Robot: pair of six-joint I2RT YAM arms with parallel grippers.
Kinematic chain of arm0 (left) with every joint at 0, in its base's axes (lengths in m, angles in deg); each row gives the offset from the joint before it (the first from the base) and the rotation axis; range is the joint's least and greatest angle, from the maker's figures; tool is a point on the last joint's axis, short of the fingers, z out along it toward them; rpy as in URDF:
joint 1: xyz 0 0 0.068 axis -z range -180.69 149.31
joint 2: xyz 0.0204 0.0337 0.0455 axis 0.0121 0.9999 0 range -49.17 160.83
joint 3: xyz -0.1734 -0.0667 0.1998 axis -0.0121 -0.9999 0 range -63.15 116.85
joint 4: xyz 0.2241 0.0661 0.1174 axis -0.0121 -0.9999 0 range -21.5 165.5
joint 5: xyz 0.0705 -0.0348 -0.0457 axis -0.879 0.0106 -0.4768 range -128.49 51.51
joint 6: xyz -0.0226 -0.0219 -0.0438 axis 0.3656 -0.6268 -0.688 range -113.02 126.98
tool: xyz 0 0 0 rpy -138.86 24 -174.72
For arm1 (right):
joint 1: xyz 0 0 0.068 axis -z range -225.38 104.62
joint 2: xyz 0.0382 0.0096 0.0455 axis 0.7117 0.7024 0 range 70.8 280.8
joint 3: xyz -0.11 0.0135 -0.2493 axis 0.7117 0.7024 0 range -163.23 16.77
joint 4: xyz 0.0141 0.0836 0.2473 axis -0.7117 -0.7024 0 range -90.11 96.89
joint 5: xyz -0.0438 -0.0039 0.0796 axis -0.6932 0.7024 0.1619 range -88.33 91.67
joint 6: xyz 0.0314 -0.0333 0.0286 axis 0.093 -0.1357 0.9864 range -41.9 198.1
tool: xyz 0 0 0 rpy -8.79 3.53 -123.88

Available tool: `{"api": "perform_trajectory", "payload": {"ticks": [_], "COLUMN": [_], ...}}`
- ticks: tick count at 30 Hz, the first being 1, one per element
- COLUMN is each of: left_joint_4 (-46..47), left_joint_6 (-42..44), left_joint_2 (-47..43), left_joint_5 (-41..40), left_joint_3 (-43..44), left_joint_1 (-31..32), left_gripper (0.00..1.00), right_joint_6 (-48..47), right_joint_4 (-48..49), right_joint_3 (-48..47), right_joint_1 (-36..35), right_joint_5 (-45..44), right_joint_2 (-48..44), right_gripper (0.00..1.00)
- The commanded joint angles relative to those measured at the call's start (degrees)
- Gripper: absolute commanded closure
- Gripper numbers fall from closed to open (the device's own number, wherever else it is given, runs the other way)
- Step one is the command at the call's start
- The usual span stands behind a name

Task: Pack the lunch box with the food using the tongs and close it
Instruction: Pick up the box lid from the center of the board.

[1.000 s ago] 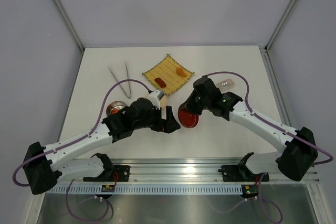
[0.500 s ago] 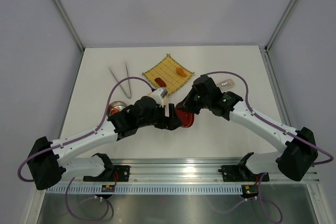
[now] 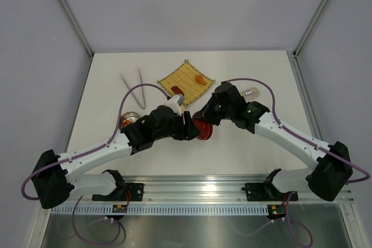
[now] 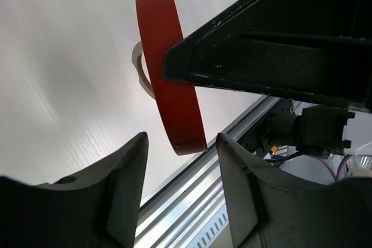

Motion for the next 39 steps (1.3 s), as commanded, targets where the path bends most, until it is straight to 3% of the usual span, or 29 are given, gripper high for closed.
{"api": "perform_trajectory", "payload": {"ticks": [1,6,9,10,13,23,32,35,36,37,39], "left_joint_4": [3.0,2.5,2.0,1.8,1.8,1.3,0.6,-3.3,-4.2,-6.3,-9.0], "left_joint_6": [-0.7,-1.3,-1.5,-1.4,-1.4,-1.9,-2.4,-2.1,-2.1,-2.1,-1.6], "left_joint_2": [-0.6,-0.3,-0.6,-0.7,-0.5,-0.7,-2.5,-2.1,-2.2,-2.5,-2.7], "left_joint_5": [-2.2,-2.7,-2.9,-2.9,-2.9,-4.7,-4.4,-5.0,-5.7,-6.2,-7.8], "left_joint_3": [2.9,2.9,2.9,3.0,3.2,3.8,3.9,6.1,6.5,7.5,8.7], "left_joint_1": [0.2,0.1,0.1,0.2,0.2,-0.3,-0.9,-1.1,-1.1,-1.1,-1.1], "left_gripper": [0.49,0.55,0.47,0.35,0.35,0.53,0.96,1.00,1.00,1.00,1.00], "right_joint_6": [0.1,0.0,-0.2,-0.2,-0.5,-1.7,-2.7,-4.7,-5.3,-6.3,-7.2], "right_joint_4": [3.1,3.8,3.7,3.7,4.1,3.6,2.9,0.8,-1.2,-2.2,-6.4], "right_joint_3": [-1.7,-1.2,-0.8,-0.6,-0.4,-0.4,0.4,-0.8,-1.4,-2.5,-3.9], "right_joint_1": [-0.5,-0.5,-0.5,-0.5,-0.5,-0.5,-0.5,-0.5,-0.5,-0.5,-0.5], "right_joint_5": [1.4,2.2,2.2,2.2,2.7,3.6,3.4,1.9,0.8,-0.1,-4.3], "right_joint_2": [-1.9,-2.2,-2.8,-3.1,-3.2,-3.4,-4.3,-4.2,-4.4,-4.8,-6.1], "right_gripper": [1.00,1.00,1.00,1.00,1.00,1.00,1.00,0.82,0.53,0.39,0.21]}}
